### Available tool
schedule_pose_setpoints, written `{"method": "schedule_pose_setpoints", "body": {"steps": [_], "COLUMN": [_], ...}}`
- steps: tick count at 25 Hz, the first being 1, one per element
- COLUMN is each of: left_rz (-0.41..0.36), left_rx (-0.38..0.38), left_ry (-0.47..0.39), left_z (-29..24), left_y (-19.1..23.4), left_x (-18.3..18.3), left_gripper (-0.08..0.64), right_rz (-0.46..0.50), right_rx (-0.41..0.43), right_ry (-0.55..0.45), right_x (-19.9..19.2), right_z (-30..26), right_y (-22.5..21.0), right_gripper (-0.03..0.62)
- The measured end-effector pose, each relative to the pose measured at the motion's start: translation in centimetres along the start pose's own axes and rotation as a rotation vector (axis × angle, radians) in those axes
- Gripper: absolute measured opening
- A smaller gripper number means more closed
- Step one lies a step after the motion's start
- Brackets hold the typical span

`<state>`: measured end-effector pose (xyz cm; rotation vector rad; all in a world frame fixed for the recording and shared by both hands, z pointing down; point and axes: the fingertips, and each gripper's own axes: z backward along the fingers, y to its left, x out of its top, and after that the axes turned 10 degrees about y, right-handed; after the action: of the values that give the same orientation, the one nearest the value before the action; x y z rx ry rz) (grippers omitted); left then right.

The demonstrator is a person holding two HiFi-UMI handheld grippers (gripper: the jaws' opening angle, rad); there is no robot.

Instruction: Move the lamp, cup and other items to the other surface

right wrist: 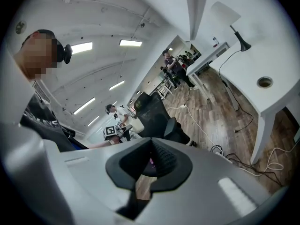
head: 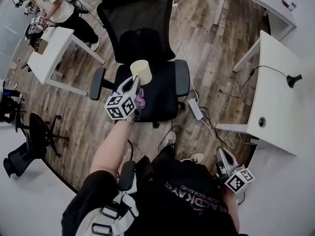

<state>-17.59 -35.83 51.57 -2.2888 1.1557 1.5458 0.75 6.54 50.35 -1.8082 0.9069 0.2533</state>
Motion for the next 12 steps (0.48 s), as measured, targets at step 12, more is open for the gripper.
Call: {"method": "schedule_pose_setpoints", "body": {"steps": [12], "left_rz": [0.121], "left_rx": [0.138], "left_ry": [0.178], "left_z": [-4.9], "left_y": [11.9], "left_x": [-9.6], "left_gripper": [0.052], "right_rz": [-0.017], "right_rx": [-0.102], "right_ry": [0.105], "right_x": [-2.5], "right_z": [-5.3], "right_y": [1.9], "right_gripper": [0.000]}}
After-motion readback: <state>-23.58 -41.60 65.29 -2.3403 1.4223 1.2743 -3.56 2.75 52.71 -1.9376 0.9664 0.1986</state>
